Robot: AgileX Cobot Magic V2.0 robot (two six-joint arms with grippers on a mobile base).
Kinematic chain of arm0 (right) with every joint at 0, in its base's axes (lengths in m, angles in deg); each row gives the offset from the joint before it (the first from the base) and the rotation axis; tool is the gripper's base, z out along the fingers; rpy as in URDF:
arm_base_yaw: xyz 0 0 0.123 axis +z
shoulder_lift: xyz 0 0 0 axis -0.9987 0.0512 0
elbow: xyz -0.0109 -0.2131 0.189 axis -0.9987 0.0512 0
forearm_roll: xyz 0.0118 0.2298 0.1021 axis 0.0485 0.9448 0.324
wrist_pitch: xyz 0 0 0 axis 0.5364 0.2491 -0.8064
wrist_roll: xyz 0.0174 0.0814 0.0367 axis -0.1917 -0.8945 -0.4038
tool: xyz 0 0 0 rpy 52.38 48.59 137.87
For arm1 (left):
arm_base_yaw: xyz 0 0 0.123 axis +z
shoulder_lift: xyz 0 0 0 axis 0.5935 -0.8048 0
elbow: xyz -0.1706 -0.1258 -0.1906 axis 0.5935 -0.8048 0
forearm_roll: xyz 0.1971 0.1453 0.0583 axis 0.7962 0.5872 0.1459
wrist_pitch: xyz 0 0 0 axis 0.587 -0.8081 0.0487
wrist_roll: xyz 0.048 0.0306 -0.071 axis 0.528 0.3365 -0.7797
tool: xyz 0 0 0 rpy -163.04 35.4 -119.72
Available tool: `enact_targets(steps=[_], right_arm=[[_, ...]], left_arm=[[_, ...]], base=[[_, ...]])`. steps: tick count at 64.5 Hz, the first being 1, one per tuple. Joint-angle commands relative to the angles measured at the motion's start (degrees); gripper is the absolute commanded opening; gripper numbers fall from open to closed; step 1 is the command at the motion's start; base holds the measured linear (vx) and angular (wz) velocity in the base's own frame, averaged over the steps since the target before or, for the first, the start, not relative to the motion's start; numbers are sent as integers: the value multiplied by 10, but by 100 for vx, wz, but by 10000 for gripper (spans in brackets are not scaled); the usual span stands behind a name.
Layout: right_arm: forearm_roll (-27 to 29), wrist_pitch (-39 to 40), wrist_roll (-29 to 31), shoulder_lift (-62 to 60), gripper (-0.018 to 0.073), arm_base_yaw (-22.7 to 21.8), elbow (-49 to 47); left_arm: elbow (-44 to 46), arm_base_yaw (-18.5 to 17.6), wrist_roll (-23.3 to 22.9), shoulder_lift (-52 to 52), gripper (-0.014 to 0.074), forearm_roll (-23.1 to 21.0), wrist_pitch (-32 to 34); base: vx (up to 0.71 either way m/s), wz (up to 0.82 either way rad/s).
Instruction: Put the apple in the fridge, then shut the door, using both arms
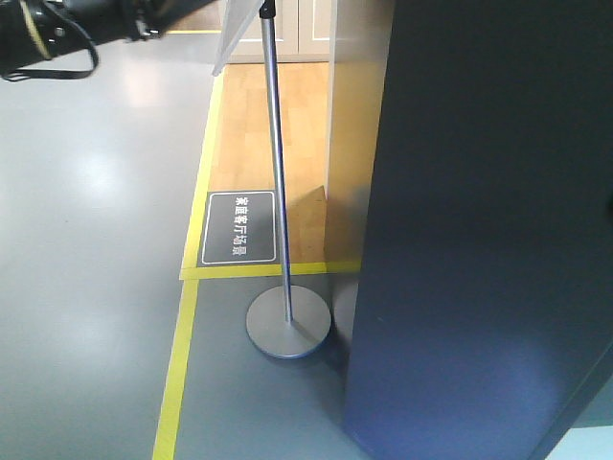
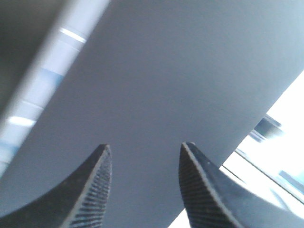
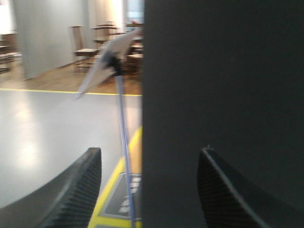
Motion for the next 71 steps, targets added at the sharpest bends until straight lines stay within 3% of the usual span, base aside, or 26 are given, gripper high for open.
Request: enact_targets(steps=[1,15,30,71], right_arm=[[2,105,14,97,423,-2,-74],[21,157,13,315,421,-27,-230],[58,156,13,448,421,-64,-337],[90,151,13,603,421,-64,-514]], left_arm=[[19,21,-1,28,334,-26,-13],[19,65,-1,28,334,56,-24],[19,69,-1,28,334,111,-43],[18,69,-1,27,334,122,-85]], base=[[0,0],[0,0],[0,0],[0,0]])
